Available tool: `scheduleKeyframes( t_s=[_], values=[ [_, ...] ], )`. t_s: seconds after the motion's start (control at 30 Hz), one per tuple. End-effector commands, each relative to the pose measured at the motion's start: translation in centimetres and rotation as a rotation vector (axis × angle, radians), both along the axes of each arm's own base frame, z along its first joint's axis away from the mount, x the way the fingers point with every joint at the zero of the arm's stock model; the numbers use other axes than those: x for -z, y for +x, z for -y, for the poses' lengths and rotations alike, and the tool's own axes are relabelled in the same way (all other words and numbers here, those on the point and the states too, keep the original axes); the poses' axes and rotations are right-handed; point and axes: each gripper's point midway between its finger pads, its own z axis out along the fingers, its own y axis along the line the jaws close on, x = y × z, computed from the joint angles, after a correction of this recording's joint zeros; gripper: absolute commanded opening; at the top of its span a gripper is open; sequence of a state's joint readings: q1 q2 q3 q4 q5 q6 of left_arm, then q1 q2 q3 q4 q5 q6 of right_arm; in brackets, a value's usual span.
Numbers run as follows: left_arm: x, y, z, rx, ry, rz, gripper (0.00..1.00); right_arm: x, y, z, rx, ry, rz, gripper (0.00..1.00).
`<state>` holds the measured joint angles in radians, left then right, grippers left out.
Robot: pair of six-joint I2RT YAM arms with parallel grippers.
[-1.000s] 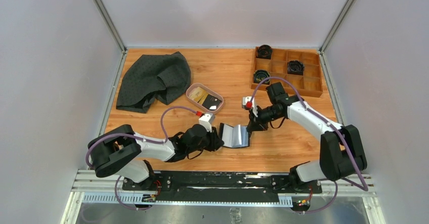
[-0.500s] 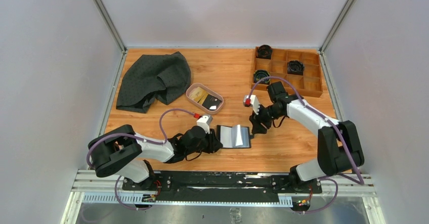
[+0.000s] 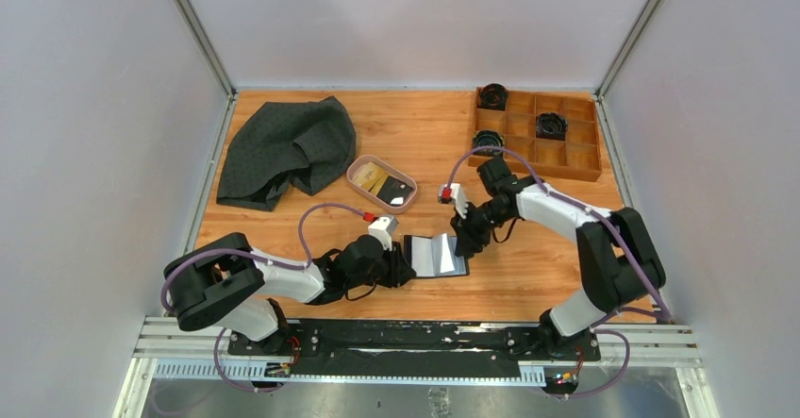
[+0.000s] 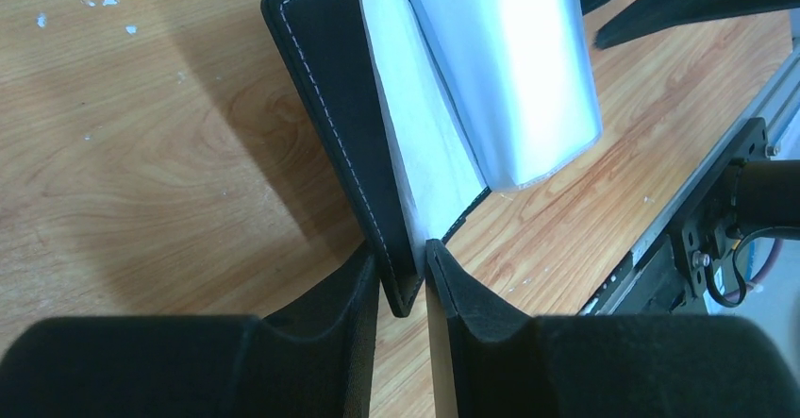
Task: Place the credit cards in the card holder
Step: Open the card holder at the center of the board.
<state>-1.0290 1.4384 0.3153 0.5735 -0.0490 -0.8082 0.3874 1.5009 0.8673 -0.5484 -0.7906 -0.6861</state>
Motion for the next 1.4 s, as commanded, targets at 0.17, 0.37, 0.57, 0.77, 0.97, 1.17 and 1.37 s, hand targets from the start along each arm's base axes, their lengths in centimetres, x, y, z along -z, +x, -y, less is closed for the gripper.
scheduleKeyframes(
  t_s=[0.17,0.37,0.57,0.77,0.97,1.17,1.37],
  values=[
    [0.1,-0.6,0.0,0.034,0.006,0.0,0.25,3.3,0.5,0.1,0.039,-0.188,-0.09,0.23],
    [0.1,-0.7,0.2,0.054,0.007,0.004,0.25,3.6,-1.0,-1.3,-0.026,-0.187,-0.118,0.22],
    [0.0,-0.9,0.5,0.076,0.006,0.004,0.25,3.4,-2.3,-3.2,-0.049,-0.157,-0.206,0.23],
    [-0.7,-1.0,1.0,0.101,-0.012,0.016,0.28,3.3,-2.4,-5.5,-0.036,-0.137,-0.293,0.24],
    [-1.4,-1.1,0.3,0.075,-0.035,0.024,0.53,0.9,-2.9,-8.7,-0.049,0.025,-0.446,0.27],
    [-2.2,-1.2,-1.6,0.005,-0.078,0.038,0.76,-0.3,-2.7,-10.1,-0.058,0.096,-0.515,0.29],
    [-2.3,-1.3,-3.9,-0.043,-0.044,0.062,0.8,-2.1,-2.6,-11.3,-0.082,0.173,-0.556,0.31]
  ],
)
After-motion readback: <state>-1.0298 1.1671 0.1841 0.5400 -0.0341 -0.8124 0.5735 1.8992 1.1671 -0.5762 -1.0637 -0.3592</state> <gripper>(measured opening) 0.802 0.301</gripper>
